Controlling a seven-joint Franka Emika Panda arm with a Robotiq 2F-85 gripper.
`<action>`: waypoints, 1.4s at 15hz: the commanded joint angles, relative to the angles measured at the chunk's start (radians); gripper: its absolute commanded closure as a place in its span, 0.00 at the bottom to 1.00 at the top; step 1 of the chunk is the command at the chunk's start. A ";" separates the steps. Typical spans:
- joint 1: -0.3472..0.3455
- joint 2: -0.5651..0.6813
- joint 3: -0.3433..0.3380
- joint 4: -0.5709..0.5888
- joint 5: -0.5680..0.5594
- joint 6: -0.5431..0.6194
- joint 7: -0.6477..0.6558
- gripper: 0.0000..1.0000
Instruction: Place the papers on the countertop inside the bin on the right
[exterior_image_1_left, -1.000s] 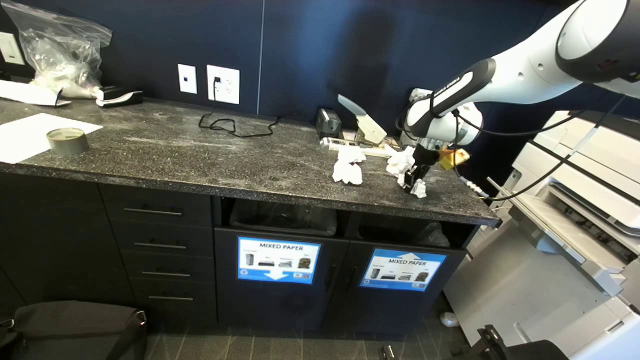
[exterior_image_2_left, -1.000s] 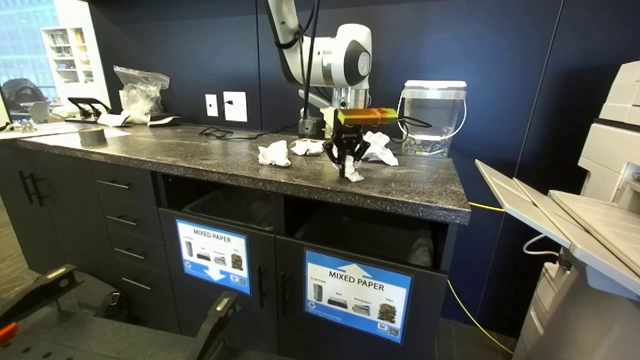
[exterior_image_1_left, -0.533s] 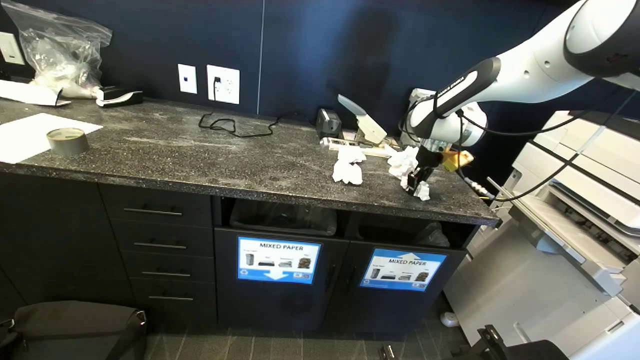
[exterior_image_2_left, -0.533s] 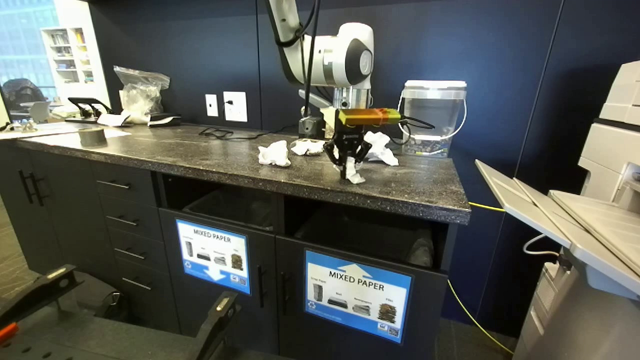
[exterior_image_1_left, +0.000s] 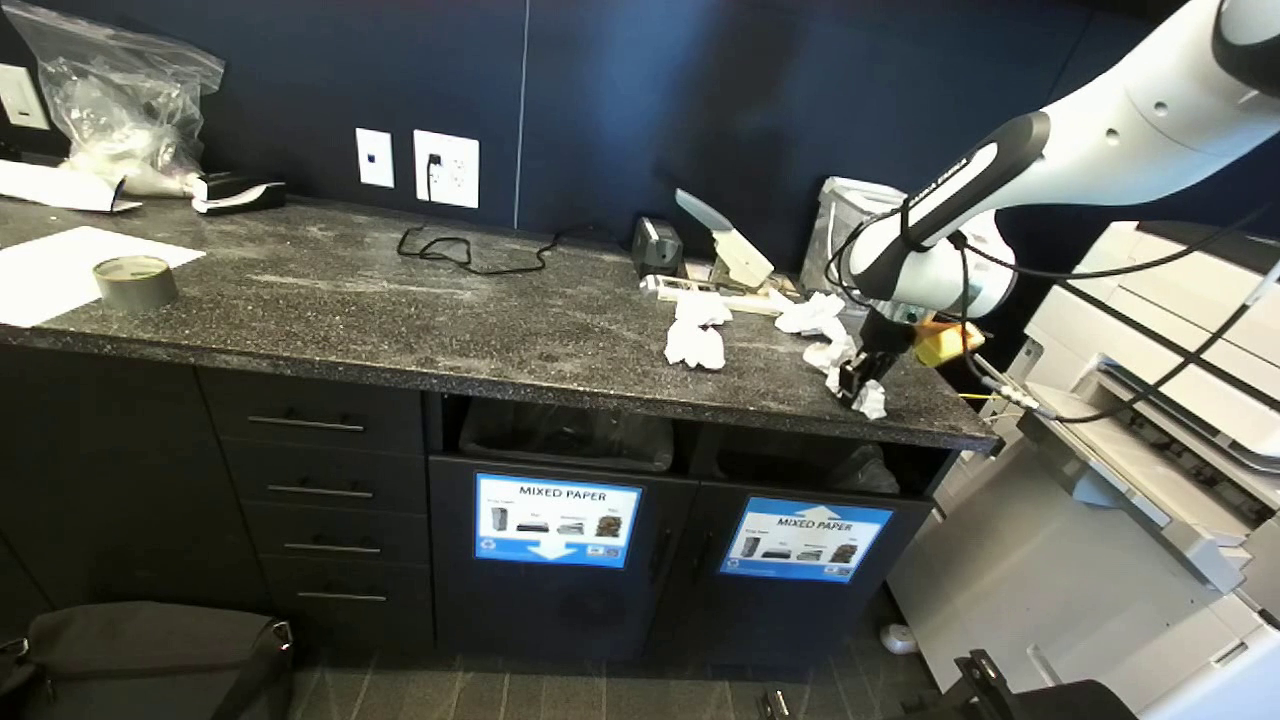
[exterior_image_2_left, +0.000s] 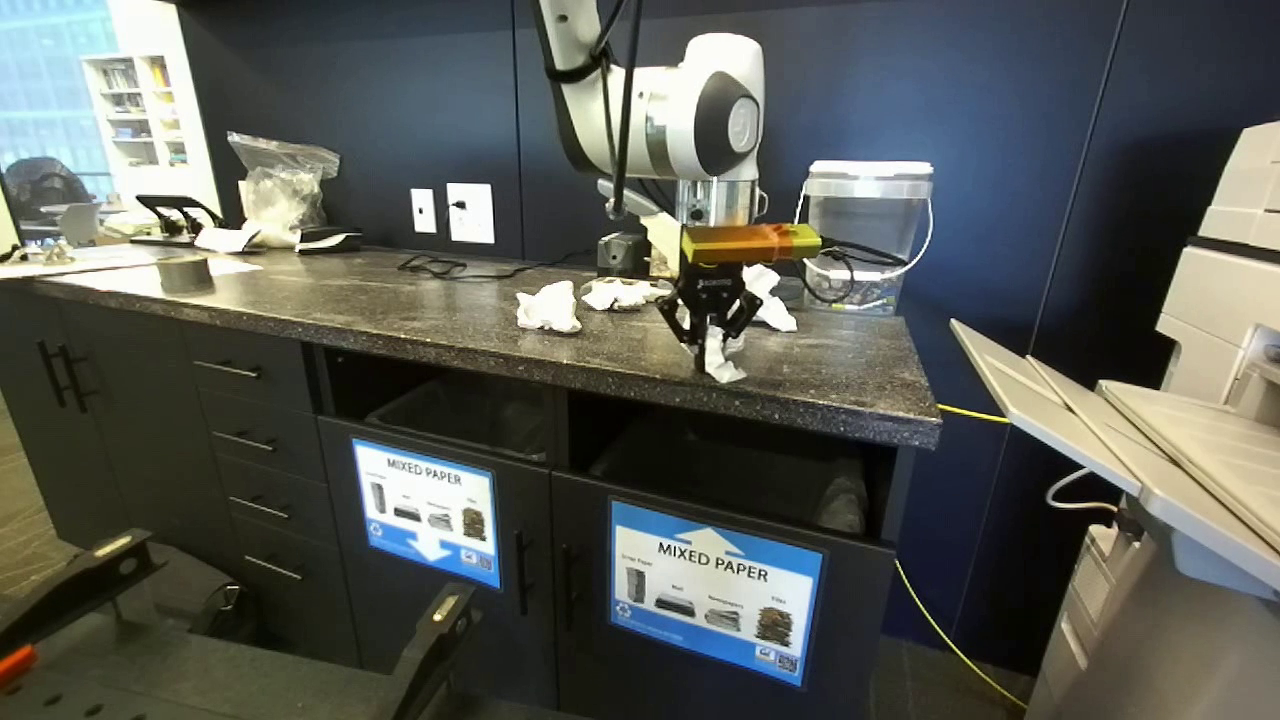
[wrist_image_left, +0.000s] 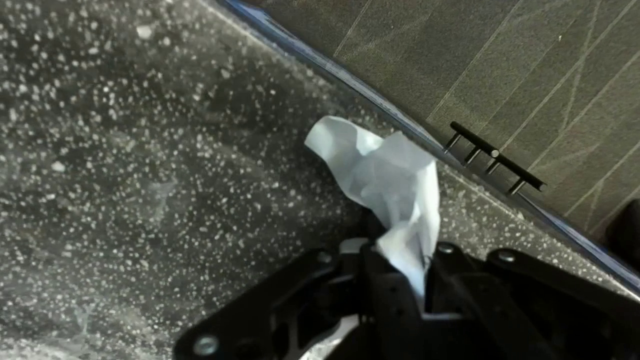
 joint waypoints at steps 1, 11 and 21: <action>-0.001 -0.078 -0.012 -0.150 0.007 0.074 0.060 0.89; -0.047 -0.175 0.026 -0.380 0.068 0.251 0.168 0.89; -0.245 -0.047 0.233 -0.470 0.200 0.509 0.162 0.89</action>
